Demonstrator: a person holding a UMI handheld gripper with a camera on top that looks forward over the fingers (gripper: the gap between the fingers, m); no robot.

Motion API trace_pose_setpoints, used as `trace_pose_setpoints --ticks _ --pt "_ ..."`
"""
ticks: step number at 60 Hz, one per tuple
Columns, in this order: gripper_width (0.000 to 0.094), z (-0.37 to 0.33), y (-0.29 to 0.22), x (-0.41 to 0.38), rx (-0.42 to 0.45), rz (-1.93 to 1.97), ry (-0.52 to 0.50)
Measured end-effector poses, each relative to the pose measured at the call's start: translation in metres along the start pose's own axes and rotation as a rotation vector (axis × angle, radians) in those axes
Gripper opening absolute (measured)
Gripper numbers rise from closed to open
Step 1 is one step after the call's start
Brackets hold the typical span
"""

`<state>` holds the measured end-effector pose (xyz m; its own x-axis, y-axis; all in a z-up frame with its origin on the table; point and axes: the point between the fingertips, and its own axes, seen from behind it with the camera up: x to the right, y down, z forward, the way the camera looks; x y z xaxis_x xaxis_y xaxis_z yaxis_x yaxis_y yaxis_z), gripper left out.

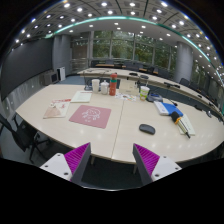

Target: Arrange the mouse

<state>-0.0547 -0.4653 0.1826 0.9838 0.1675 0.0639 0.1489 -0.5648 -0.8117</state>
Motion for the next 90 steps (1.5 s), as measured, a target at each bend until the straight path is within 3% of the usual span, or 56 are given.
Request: trace_pose_setpoints --ticks 13,27,42,66,75,78,82,90 --pt "0.0861 0.066 0.055 0.104 -0.078 0.03 0.131" --pt "0.0859 0.181 0.052 0.194 -0.059 0.032 0.232" --pt "0.0856 0.272 0.045 0.239 -0.076 0.03 0.225" --pt "0.0851 0.349 0.007 0.256 -0.073 0.059 0.159" --pt "0.075 0.368 -0.003 0.257 -0.059 0.097 0.131" --pt "0.0664 0.373 -0.006 0.254 -0.053 0.104 0.116" --pt "0.0472 0.378 -0.008 0.246 -0.044 0.102 0.084" --pt "0.0413 0.378 -0.011 0.248 -0.028 0.048 0.126"
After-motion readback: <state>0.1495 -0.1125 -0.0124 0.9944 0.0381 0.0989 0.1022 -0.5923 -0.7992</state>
